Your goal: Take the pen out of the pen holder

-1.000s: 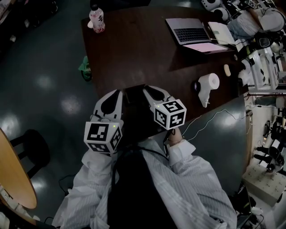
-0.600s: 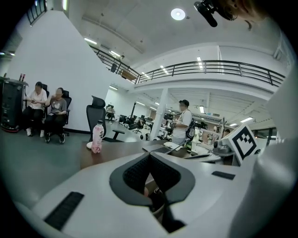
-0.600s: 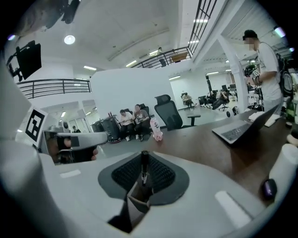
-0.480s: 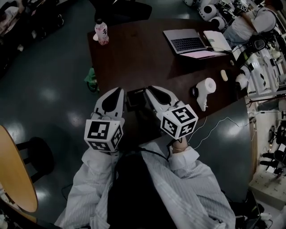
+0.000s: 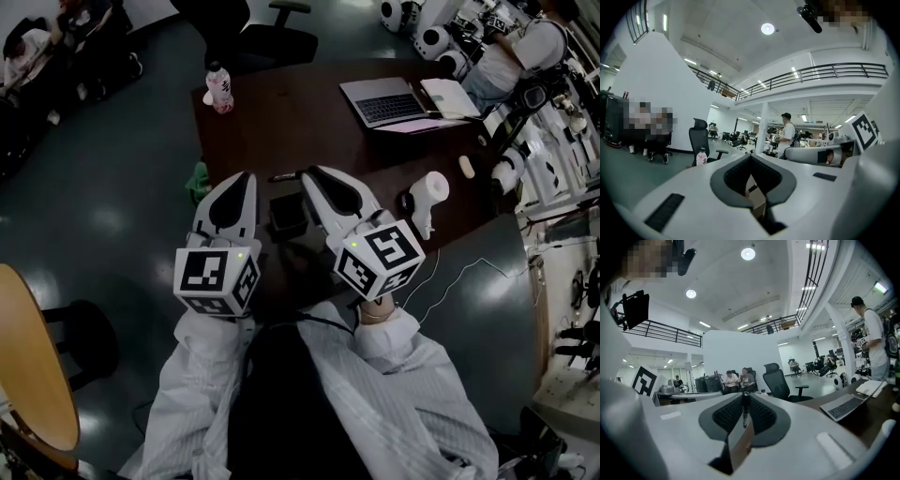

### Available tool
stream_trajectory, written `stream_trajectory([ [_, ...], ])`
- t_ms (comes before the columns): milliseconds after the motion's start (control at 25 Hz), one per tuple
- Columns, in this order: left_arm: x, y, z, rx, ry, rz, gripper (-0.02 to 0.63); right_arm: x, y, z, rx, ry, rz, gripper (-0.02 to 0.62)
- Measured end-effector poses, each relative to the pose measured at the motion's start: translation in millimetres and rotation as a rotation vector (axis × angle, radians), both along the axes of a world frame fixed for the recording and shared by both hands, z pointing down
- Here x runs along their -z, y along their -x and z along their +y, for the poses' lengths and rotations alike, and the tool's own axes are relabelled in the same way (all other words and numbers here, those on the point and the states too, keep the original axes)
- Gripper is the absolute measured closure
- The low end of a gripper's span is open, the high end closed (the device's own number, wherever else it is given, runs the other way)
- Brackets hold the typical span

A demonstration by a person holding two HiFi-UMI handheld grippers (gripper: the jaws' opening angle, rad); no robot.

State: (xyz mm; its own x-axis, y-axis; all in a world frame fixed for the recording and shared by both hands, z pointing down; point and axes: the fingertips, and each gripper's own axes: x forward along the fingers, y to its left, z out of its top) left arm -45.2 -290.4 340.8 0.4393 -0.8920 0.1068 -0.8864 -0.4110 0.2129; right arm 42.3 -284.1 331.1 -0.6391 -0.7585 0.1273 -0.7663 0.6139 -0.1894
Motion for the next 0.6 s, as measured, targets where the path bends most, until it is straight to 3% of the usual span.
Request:
stream_trajectory([
  [600,0.2,-1.8,1.7,0.025,0.001,-0.007,0.604,3.3,1.6,1.6,0.047,-0.009,0.005,0.551],
])
